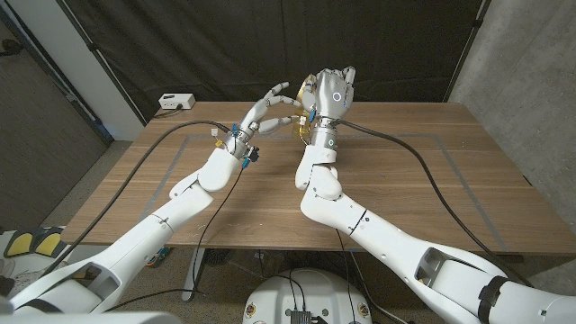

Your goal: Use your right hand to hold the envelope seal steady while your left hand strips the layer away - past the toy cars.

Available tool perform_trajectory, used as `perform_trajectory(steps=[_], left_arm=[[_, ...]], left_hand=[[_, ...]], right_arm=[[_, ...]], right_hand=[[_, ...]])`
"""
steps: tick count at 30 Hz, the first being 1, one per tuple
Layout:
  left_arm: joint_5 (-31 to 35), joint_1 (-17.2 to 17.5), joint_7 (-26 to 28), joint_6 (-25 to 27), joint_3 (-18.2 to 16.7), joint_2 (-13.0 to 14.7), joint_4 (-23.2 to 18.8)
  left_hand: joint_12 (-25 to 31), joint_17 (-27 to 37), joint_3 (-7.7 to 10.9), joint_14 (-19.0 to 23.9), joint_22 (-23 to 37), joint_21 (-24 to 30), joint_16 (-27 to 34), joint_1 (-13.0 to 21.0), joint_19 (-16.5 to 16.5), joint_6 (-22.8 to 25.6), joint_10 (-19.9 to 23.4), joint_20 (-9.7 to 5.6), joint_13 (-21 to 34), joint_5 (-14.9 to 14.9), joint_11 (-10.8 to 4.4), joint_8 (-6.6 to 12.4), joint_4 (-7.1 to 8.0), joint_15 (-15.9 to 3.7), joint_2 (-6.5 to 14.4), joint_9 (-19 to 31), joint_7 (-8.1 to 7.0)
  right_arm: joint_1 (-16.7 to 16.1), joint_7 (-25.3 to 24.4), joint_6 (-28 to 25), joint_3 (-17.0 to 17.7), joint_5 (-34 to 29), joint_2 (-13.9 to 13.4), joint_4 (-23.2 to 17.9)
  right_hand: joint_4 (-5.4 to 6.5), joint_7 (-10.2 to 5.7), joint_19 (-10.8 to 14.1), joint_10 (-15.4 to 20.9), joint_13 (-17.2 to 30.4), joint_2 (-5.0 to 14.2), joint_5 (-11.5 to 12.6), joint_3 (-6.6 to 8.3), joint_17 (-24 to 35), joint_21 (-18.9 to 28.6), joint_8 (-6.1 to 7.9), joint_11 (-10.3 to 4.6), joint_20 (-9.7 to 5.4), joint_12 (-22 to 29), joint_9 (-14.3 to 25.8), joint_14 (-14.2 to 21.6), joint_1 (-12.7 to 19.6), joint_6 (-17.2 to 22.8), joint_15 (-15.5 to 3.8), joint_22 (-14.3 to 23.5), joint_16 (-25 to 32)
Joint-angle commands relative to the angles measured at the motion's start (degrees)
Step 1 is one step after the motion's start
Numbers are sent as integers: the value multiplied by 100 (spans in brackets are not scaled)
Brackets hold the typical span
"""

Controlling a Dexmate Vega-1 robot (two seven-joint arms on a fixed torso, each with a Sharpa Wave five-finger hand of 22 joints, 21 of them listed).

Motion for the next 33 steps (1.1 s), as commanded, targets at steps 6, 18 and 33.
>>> perform_trajectory(steps=[6, 18, 33], left_arm=[[255, -146, 36, -57, 61, 85, 41], [139, -202, -278, -133, 99, 170, 17], [380, -150, 281, -460, 28, -77, 176]], left_hand=[[-2, 2, -322, 14, 4, -23, -8, -205, 27, -35, -29, 41, 0, -95, 36, -168, 129, 11, -457, -130, 29], [-82, 47, -462, 47, 16, -103, -12, -175, 44, -1132, -280, 63, 35, 11, 117, -631, 238, 48, -364, -88, 17], [137, 40, -531, 285, 36, -127, 13, -45, 221, 689, 299, -52, 104, -348, -6, 183, 272, -165, -139, 72, 51]], right_arm=[[2, -13, 143, -76, -30, -71, -105], [14, -17, 321, -116, -67, -76, -99], [63, 61, 369, -101, -61, -26, 10]], right_hand=[[-2, 4, -66, 9, 64, -24, 64, 44, 31, 110, 139, -77, -1, 63, 167, 38, 70, 29, -972, 48, 11], [-8, 1, -78, -13, 125, -44, 99, 82, 57, 200, 131, -77, -14, 109, 167, 45, 83, 30, -979, 65, -16], [6, -18, -84, -52, 191, -52, 123, 110, 107, 288, 116, -86, -22, 151, 169, 80, 68, 17, -984, 70, -18]])
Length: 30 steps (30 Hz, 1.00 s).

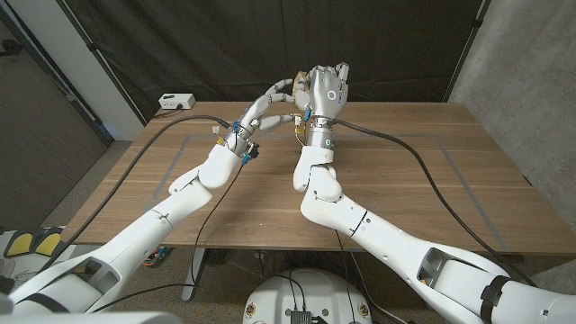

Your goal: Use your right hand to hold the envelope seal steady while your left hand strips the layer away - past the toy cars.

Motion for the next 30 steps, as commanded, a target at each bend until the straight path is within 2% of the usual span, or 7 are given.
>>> perform_trajectory(steps=[1, 8, 13, 16, 17, 20, 30], left_arm=[[235, 7, 273, -224, -32, -86, 62], [572, -124, -77, -79, 74, 196, -82], [1632, -35, 743, 124, 45, 204, -222], [2419, 30, 1616, 304, 59, 136, -214], [2646, 44, 1898, 377, 78, 113, -205], [2739, 34, 2268, 351, 152, 94, -136], [443, 176, 1506, -324, 46, -114, 89]], left_hand=[[23, 25, -127, -45, 20, 7, 10, -96, 39, -139, -77, 0, 35, -41, 69, -76, 18, -170, -179, -52, 25], [-238, 38, -202, -417, 18, -89, -108, -24, -80, -1639, -789, 24, 73, -54, 240, -569, 7, 41, -168, 23, 39], [-343, 46, -355, -912, 42, -333, -168, -185, -601, -3201, -1385, 193, 182, 43, 563, -876, 130, 275, -106, 352, 36], [-284, 53, -371, -867, 48, -339, -135, -210, -612, -3272, -1319, 137, 206, 41, 452, -848, 148, 222, -84, 421, 18], [-113, 45, -422, -643, 46, -257, -70, -204, -370, -2934, -1056, 111, 258, 4, 373, -560, 122, 178, -136, 613, 10], [-11, 53, -447, -455, 38, -232, -20, -224, -274, -2728, -899, 83, 287, -12, 316, -378, 132, 118, -124, 738, 12], [154, 115, -711, -352, 80, -306, -49, -1082, -507, -2909, -794, -66, 352, 12, 274, -285, 624, 47, 94, 905, 19]], right_arm=[[48, 53, 75, 9, 15, 44, 95], [88, -14, 178, 22, 53, 105, 172], [141, -28, 180, 48, 106, 179, 245], [193, -23, 117, 43, 109, 240, 309], [215, -30, 102, 50, 125, 273, 350], [279, -122, 78, 99, 199, 398, 517], [253, -430, 457, 488, 805, 477, 700]], right_hand=[[16, -15, -26, 13, 28, -21, 37, 68, 26, 60, 111, -23, 2, 47, 160, 36, 36, 13, -979, 17, -25], [14, -19, -21, 3, 54, -36, 50, 87, 32, 92, 110, -28, 8, 66, 156, 48, 31, 26, -982, 14, -43], [21, -6, -22, 19, 74, -44, 61, 105, 35, 114, 106, -36, 8, 90, 152, 76, 15, 33, -982, 9, -53], [18, 3, -23, 17, 84, -49, 64, 110, 44, 125, 103, -34, 11, 98, 147, 83, 16, 37, -984, 6, -53], [18, 1, -27, 19, 90, -51, 69, 118, 42, 130, 102, -33, 9, 104, 149, 78, 14, 36, -980, 5, -63], [16, 2, -31, 23, 101, -62, 76, 129, 43, 142, 102, -33, 17, 116, 145, 84, 10, 47, -981, 2, -73], [19, 8, -12, 13, 139, -69, 95, 153, 75, 191, 100, -29, 13, 144, 159, 113, 0, 40, -978, -8, -76]])
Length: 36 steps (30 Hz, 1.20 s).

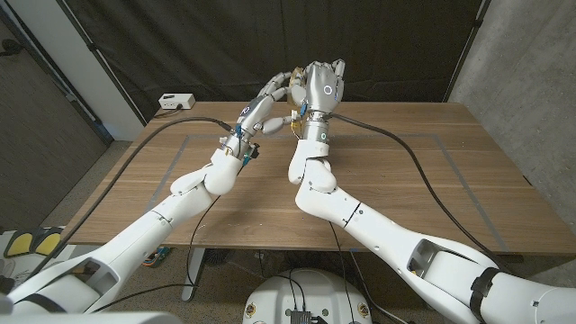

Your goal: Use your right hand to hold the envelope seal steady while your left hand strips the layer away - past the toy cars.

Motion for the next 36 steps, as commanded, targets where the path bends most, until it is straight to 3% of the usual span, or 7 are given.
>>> perform_trajectory(steps=[1, 4, 9, 13, 17, 26, 36], left_arm=[[-1897, 178, 18, -569, -114, -259, 188], [-2775, 274, -408, -475, -251, -381, 159], [-3588, 418, -763, -7, -440, -526, 13], [-3667, 403, -946, 301, -467, -480, 1], [-3803, 380, -1119, 472, -477, -466, 8], [-4561, 187, -2213, 1263, -415, -109, -234], [-5204, -595, -4226, 1571, -27, 343, 109]], left_hand=[[82, 40, -64, 73, 51, -36, 29, -311, -167, -280, 37, -4, 38, 38, 3, -35, 188, 41, 151, 34, -3], [209, 71, -31, 228, 84, 7, 75, -453, -147, -265, 259, 49, 55, 26, 63, -5, 301, 97, 389, 50, -7], [278, 79, -31, 312, 93, 20, 88, -504, -158, -143, 392, 49, 55, 4, 102, 52, 326, 127, 440, 49, 3], [177, 138, -60, 1, 145, -34, -37, -667, -509, -1271, 15, 57, 66, -62, 350, -454, 393, 293, 516, -104, 238], [119, 166, -87, -205, 170, -63, -81, -748, -699, -1731, -226, 86, 78, -86, 486, -689, 422, 379, 517, -184, 617], [264, 165, -67, -258, 192, 12, -60, -695, -687, -1028, -66, 68, 78, -100, 630, -561, 342, 502, 491, -346, 1152], [222, 120, 49, -396, 200, 59, -69, -437, -722, -354, -128, 161, 12, -139, 812, -432, 138, 660, 491, -506, 1064]], right_arm=[[26, -266, 377, 475, 617, 184, 292], [-62, -340, 713, 658, 898, 110, 199], [-183, -581, 1213, 830, 1144, -16, 114], [-292, -714, 1526, 904, 1244, -130, -2], [-402, -831, 1780, 976, 1304, -208, -124], [-587, -822, 2397, 1101, 1451, -415, -374], [-772, -775, 2760, 1210, 1413, -548, -596]], right_hand=[[18, -1, -12, 7, 28, 6, 53, 61, 22, 40, 36, -34, 10, 37, 149, 65, 75, 55, -970, 8, -5], [21, -9, 3, 2, 39, 5, 57, 67, 32, 56, 35, -38, 16, 44, 156, 84, 69, 49, -971, 4, -2], [31, -12, 17, 3, 54, 7, 66, 76, 45, 76, 37, -44, 10, 57, 164, 102, 51, 48, -962, -2, -1], [35, -31, 46, 9, 66, -3, 78, 95, 38, 93, 41, -46, -8, 71, 171, 118, 33, 53, -965, -11, -19], [34, -35, 66, 14, 82, -12, 96, 129, 27, 105, 39, -48, 1, 86, 163, 140, 22, 67, -972, -26, -46], [31, -25, 105, 9, 109, -31, 124, 172, 32, 115, 41, -53, -7, 108, 170, 193, 1, 76, -978, -72, -64], [30, -32, 129, 7, 132, -43, 141, 191, 56, 107, 44, -52, -16, 126, 183, 224, -13, 75, -977, -131, -65]])
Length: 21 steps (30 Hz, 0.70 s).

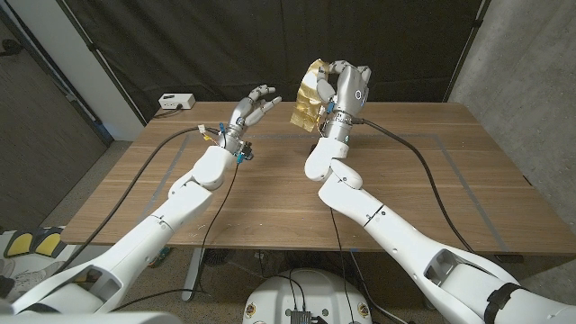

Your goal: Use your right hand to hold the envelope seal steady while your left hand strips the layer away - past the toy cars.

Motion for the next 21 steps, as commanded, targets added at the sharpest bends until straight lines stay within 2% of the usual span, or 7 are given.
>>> perform_trajectory(steps=[1, 4, 5, 9, 14, 20, 21], left_arm=[[-877, -714, -2235, 506, 347, 424, 245], [-861, -869, -2554, 422, 451, 451, 347], [-879, -910, -2659, 415, 477, 462, 368], [-849, -956, -2714, 384, 506, 462, 354], [-584, -789, -2175, 391, 437, 454, 116], [-232, -684, -1660, 367, 409, 406, -31], [-160, -672, -1571, 366, 405, 400, -54]], left_hand=[[-42, 0, 29, -101, 21, 22, -14, 118, -281, 211, -53, 78, -21, -22, 64, 49, -88, 61, -5, -39, -68], [-49, -7, 35, -107, 19, 30, -5, 148, -275, 221, -37, 101, -32, -27, 47, 36, -117, 65, -22, -60, -141], [-75, -21, 39, -97, 16, 40, 14, 201, -268, 104, -50, 122, -49, -28, 66, -32, -169, 86, -67, -90, -280], [-115, -43, 30, -76, 9, 58, 54, 250, -249, 148, -35, 226, -82, -24, 134, -59, -228, 168, -122, -140, -310], [-29, -97, 153, 323, -13, 201, 241, 486, -11, 1602, 599, 192, -197, -45, -164, 343, -400, 23, -28, -345, -427], [70, -122, 467, 801, -37, 385, 397, 818, 220, 3162, 1445, 191, -352, -50, -622, 705, -604, -199, 187, -648, -380], [70, -122, 556, 856, -43, 413, 413, 895, 252, 3325, 1535, 226, -374, -37, -641, 740, -633, -208, 257, -675, -279]], right_arm=[[-246, 11, 519, 175, 40, -194, -284], [-282, 31, 530, 207, 9, -210, -319], [-290, 49, 518, 216, 1, -212, -330], [-319, 75, 554, 246, -19, -224, -341], [-377, 112, 650, 298, -2, -258, -394], [-436, 111, 704, 359, -3, -255, -442], [-449, 137, 721, 372, 20, -260, -460]], right_hand=[[-8, -19, 16, 18, 28, -40, 45, 45, 30, 28, 45, -42, -26, 43, 174, 59, -13, 58, -975, -9, -5], [-13, -21, 19, 17, 33, -48, 50, 50, 33, 26, 45, -42, -27, 47, 177, 61, -13, 57, -979, -23, -10], [-12, -22, 20, 17, 34, -48, 50, 52, 33, 26, 43, -42, -27, 48, 178, 62, -15, 53, -977, -25, -11], [-13, -31, 27, 8, 41, -54, 56, 60, 35, 24, 42, -43, -31, 50, 181, 62, -18, 49, -976, -43, -21], [-15, -39, 38, 7, 56, -61, 66, 73, 51, 22, 44, -43, -49, 62, 181, 80, -24, 62, -980, -78, -23], [-14, -56, 49, 9, 71, -67, 74, 84, 72, 21, 45, -44, -60, 74, 191, 103, -33, 56, -979, -112, -19], [-13, -58, 48, 9, 73, -69, 76, 86, 73, 21, 43, -44, -62, 76, 193, 102, -37, 50, -976, -117, -22]])
